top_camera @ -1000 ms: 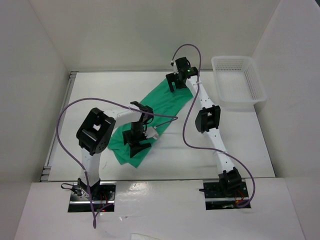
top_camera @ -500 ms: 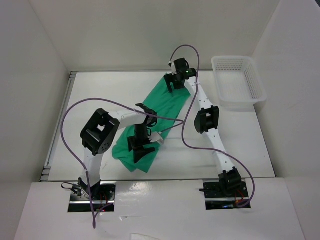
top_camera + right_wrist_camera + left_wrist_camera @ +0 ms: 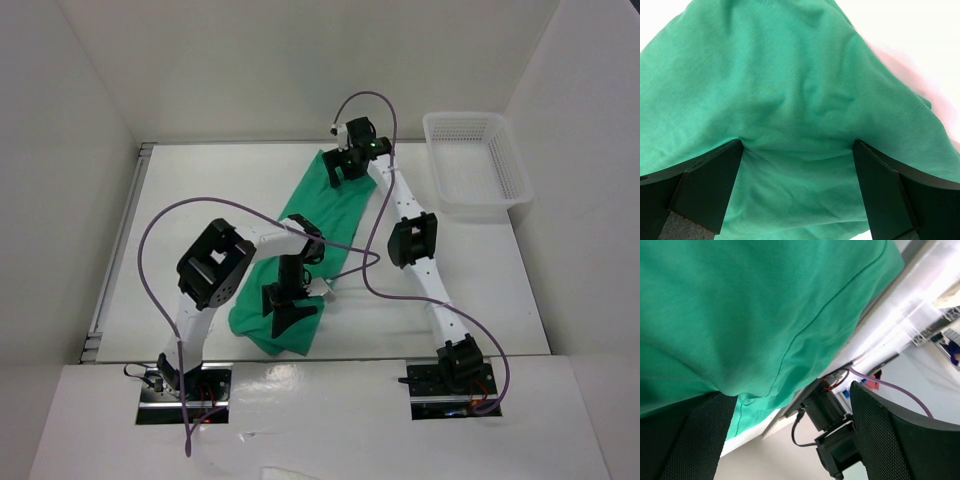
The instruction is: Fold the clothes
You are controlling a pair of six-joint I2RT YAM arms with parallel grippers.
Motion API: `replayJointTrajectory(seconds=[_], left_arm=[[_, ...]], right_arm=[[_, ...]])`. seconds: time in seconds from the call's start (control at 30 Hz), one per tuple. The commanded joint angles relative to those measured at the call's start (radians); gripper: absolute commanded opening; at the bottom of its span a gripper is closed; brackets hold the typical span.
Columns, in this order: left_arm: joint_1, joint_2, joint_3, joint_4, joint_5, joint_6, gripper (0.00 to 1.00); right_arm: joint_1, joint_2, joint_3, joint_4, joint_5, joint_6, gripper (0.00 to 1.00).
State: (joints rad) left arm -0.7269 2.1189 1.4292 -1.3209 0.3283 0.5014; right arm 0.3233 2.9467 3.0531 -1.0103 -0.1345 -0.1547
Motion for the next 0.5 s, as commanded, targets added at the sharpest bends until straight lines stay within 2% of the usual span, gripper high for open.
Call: replayJointTrajectory(seconds=[0.0, 0.2, 0.47], left_arm=[[-0.04, 0.07, 0.01, 0.166, 0.155, 0.086, 0.99], [-0.062, 0.105, 0.059, 0.166, 0.176, 0.086, 0.99], [-0.071, 0.138, 0.238, 0.155, 0.187, 0.063, 0.99]], right_arm=[[0.017, 0.037, 0.046, 0.015, -0.062, -0.022, 0.99], [0.017, 0.048, 0.081, 0.024, -0.094, -0.043, 0.99], [0.017, 0.038, 0.081, 0.033, -0.083, -0.052, 0.99]])
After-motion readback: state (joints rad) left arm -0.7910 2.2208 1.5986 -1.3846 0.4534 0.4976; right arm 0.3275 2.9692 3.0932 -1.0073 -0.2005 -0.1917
